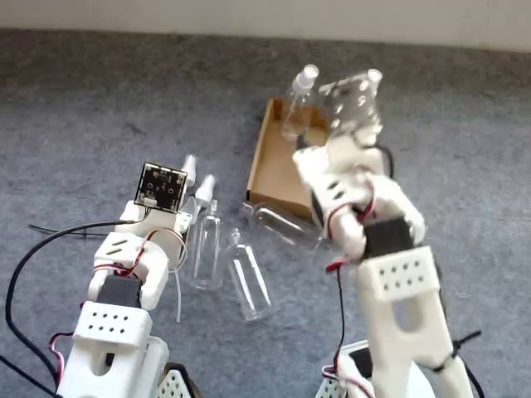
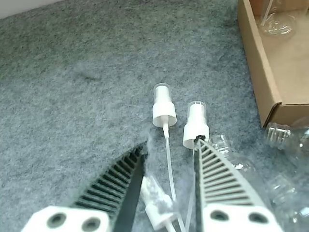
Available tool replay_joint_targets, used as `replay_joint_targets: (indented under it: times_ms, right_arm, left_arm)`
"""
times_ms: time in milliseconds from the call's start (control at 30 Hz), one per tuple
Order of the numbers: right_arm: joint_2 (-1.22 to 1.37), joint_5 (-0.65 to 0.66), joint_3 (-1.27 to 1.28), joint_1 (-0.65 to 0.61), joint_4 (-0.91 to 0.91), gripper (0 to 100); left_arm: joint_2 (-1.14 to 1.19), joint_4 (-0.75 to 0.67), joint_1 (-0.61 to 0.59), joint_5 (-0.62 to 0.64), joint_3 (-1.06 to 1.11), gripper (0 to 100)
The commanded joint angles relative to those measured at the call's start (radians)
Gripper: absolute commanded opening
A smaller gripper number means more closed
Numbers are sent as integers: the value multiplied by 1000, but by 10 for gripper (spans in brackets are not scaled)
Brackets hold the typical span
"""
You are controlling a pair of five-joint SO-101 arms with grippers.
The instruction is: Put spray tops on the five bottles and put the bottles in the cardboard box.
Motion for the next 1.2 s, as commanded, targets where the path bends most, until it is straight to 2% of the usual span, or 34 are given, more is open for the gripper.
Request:
replay_joint_targets:
  times_ms: [0, 133, 267, 467, 900, 1000, 1167]
  right_arm:
    - [-99, 0, 122, -139, 7, 300]
    - [-39, -5, 229, -280, 7, 300]
    - [124, -2, 268, -326, 7, 300]
    - [348, -2, 269, -326, 5, 300]
    - [358, -2, 309, -288, 19, 293]
    - [349, 0, 361, -288, 25, 217]
    - [348, 0, 383, -286, 30, 14]
  left_arm:
    - [-19, -20, -42, 3, -19, 153]
    - [-16, -20, -203, 8, -87, 153]
    - [-16, -21, -291, 15, -102, 153]
    - [-16, -41, -288, 38, -64, 153]
    - [-16, -63, -254, 35, -39, 153]
    - [-16, -63, -251, 35, -39, 153]
    - [-16, -63, -251, 35, -38, 153]
